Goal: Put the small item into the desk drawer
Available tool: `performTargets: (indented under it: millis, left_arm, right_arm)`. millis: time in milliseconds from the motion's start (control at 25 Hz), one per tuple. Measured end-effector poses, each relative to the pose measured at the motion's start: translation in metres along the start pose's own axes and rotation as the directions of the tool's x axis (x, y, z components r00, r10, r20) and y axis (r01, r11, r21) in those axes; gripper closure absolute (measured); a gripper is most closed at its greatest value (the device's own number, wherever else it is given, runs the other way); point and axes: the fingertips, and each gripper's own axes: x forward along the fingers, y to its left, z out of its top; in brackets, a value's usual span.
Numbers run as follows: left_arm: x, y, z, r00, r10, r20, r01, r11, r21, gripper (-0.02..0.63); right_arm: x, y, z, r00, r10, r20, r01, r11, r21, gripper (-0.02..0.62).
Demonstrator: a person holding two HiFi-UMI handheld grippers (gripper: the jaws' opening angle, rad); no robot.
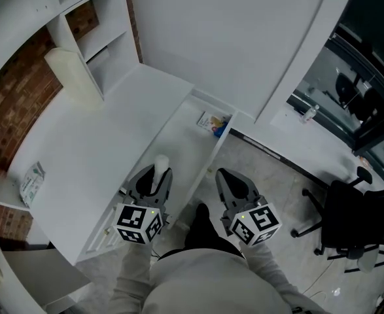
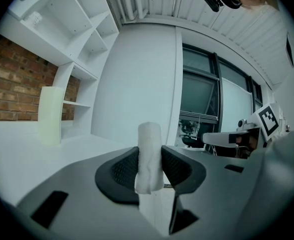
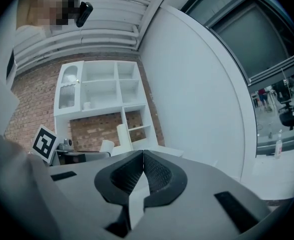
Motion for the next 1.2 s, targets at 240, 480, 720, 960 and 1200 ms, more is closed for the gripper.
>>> performTargets:
  millis: [240,480,720,960,1200]
  left_arm:
    - [0.032,0.010,0.004,1.000,-0.002,-0.013,0.002,1.000,0.000,0.460]
    - [0.066,0.014,0.000,0.999,-0.017,-0.043,0.017,1.000,0.012,0.460]
    - [0.099,0.017,-0.012,0.995,-0.026,-0.100,0.028,0.999,0.019,0.460]
    - [0.130,0.021,-0.033,0.986,-0.040,-0.162,0.041,0.999,0.007,0.460]
    - [0.157,0.027,-0.064,0.966,-0.050,-0.255,0.050,0.999,-0.009,0.460]
  right_arm:
    - [0.019,-0.023,0.004,1.000,-0.006,-0.006,0.006,1.000,0.011,0.568]
    - [0.035,-0.042,0.005,1.000,-0.002,-0.022,0.003,1.000,0.017,0.568]
    - [0.048,-0.062,0.006,0.999,-0.004,-0.041,0.005,1.000,0.024,0.568]
    - [0.057,-0.080,0.003,0.998,-0.013,-0.054,0.015,0.999,0.041,0.568]
    - [0.063,-0.093,-0.001,0.997,-0.028,-0.065,0.031,0.998,0.050,0.568]
